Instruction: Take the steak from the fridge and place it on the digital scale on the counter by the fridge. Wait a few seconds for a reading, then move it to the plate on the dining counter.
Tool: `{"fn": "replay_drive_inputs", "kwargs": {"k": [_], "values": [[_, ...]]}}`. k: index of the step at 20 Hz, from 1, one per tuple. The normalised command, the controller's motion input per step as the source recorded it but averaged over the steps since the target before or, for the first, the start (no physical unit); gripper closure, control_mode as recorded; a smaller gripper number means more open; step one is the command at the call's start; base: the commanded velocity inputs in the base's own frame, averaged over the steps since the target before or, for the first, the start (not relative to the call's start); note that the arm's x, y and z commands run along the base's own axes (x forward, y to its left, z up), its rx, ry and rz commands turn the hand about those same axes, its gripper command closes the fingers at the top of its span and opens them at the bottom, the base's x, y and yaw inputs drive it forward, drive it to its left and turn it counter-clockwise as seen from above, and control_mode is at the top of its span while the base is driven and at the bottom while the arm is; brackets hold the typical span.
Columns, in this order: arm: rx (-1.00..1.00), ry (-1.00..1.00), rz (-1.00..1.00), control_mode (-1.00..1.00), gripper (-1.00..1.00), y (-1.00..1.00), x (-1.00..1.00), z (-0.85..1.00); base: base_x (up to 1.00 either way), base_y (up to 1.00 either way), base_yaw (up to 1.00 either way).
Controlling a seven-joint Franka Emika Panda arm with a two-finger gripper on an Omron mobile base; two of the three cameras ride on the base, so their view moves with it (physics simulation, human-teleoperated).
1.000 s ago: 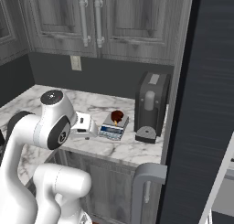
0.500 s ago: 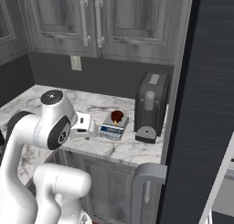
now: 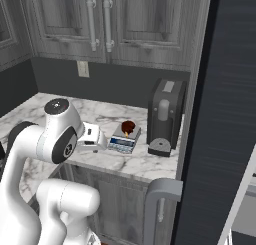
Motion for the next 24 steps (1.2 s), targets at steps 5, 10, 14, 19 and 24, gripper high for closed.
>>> {"fn": "replay_drive_inputs", "kwargs": {"k": [5,10,14,19,24], "values": [[0.0,0.0,0.0,-1.0,-1.0,0.0,0.0,0.0,0.0,0.0,0.0],[0.0,0.0,0.0,-1.0,-1.0,0.0,0.0,0.0,0.0,0.0,0.0],[0.0,0.0,0.0,-1.0,-1.0,0.0,0.0,0.0,0.0,0.0,0.0],[0.0,0.0,0.0,-1.0,-1.0,0.0,0.0,0.0,0.0,0.0,0.0],[0.0,0.0,0.0,-1.0,-1.0,0.0,0.02,0.0,0.0,0.0,0.0]]}}
